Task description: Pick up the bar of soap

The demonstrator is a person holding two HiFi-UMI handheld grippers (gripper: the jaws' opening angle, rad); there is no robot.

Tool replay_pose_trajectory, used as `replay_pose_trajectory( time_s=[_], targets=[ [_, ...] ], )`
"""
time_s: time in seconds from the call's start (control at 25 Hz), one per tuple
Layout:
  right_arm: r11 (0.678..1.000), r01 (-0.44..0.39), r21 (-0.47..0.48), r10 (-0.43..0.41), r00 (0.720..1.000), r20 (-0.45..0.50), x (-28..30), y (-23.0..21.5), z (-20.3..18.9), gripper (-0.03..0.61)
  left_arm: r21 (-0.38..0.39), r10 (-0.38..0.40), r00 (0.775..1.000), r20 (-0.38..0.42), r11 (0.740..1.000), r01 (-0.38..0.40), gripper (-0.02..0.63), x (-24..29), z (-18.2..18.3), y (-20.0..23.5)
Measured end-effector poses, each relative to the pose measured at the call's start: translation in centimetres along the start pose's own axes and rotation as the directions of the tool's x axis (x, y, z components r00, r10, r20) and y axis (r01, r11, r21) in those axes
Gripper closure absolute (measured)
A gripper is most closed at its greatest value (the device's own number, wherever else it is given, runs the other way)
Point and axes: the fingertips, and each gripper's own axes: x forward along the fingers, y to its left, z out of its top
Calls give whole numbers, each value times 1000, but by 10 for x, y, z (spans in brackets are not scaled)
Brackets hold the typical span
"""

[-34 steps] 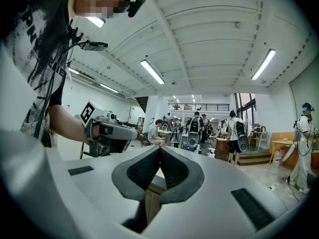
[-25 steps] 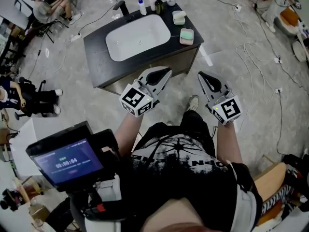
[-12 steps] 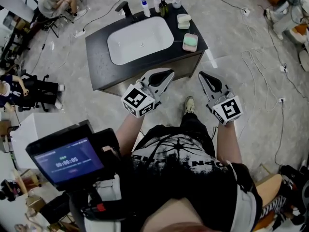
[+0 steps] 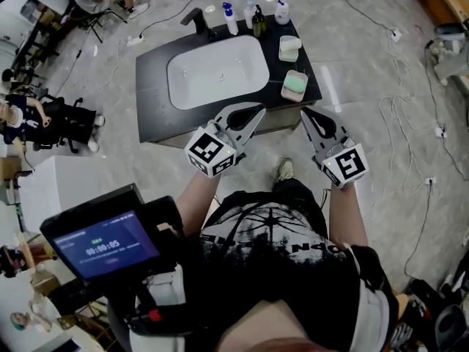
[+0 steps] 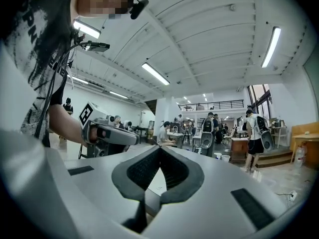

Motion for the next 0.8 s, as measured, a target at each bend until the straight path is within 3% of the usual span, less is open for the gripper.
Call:
replay_pose_trajectory(
  time_s=[0.44, 0.8],
  targets=[
    [994, -106, 5, 106, 994, -6, 22, -94, -11, 565, -15, 106, 994, -9, 994, -106, 603, 78, 9, 44],
    [985, -174, 5, 174, 985, -1, 39, -141, -21, 565, -29, 178, 984, -16, 984, -178, 603, 113, 6, 69]
  ],
)
